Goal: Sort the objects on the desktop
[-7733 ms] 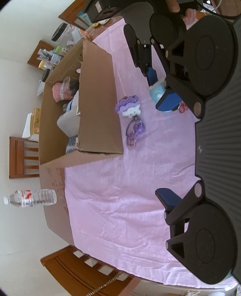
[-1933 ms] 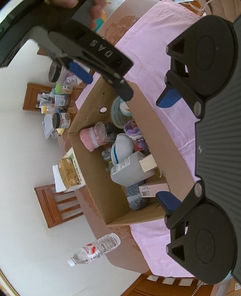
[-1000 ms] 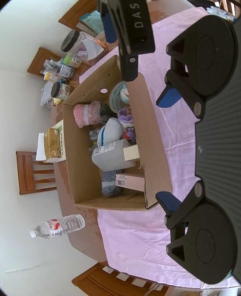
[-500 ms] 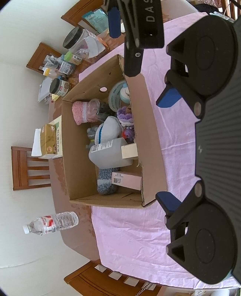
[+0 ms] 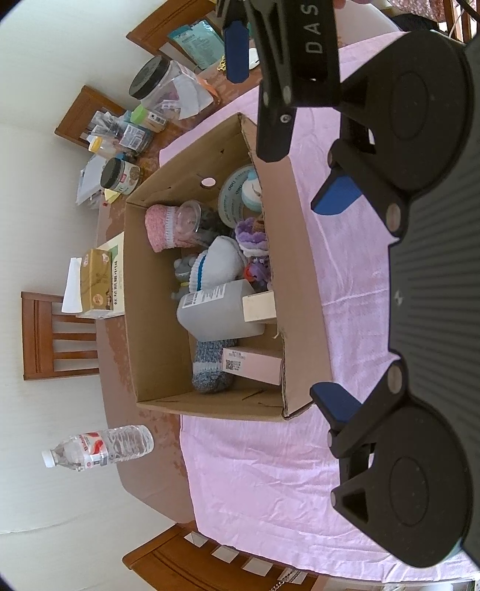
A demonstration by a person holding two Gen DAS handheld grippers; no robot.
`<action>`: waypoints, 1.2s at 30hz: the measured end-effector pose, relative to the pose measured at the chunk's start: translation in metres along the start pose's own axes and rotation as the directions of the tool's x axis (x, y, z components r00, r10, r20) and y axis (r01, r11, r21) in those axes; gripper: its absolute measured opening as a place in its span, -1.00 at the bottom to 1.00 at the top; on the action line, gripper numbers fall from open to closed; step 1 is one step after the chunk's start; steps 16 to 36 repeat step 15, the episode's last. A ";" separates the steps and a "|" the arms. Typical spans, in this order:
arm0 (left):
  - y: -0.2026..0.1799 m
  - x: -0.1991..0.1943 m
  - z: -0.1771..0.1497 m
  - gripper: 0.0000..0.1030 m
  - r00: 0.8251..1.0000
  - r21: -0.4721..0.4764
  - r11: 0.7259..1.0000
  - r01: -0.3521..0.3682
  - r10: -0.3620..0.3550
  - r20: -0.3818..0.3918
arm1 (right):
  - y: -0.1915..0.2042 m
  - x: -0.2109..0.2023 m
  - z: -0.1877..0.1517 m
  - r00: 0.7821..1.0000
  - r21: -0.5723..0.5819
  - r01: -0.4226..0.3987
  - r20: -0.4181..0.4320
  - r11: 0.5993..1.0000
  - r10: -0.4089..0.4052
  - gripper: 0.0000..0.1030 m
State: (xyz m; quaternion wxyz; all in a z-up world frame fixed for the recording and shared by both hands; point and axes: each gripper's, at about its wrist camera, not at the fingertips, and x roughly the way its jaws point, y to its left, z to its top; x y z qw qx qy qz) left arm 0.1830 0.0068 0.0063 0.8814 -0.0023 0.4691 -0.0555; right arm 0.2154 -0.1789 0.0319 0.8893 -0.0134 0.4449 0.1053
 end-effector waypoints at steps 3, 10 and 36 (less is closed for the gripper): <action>0.000 0.001 0.000 0.89 1.000 -0.001 1.000 -0.003 0.003 -0.003 | 0.000 0.000 0.001 1.000 -0.005 0.000 -0.001 1.000 0.000 1.00; 0.000 0.001 0.001 0.89 1.000 -0.008 1.000 -0.005 0.005 -0.004 | 0.000 0.000 0.002 1.000 -0.004 -0.004 -0.002 1.000 0.004 1.00; 0.001 0.001 0.002 0.89 1.000 -0.003 1.000 -0.004 0.004 -0.004 | 0.001 0.001 0.002 1.000 -0.008 -0.009 -0.006 1.000 0.009 1.00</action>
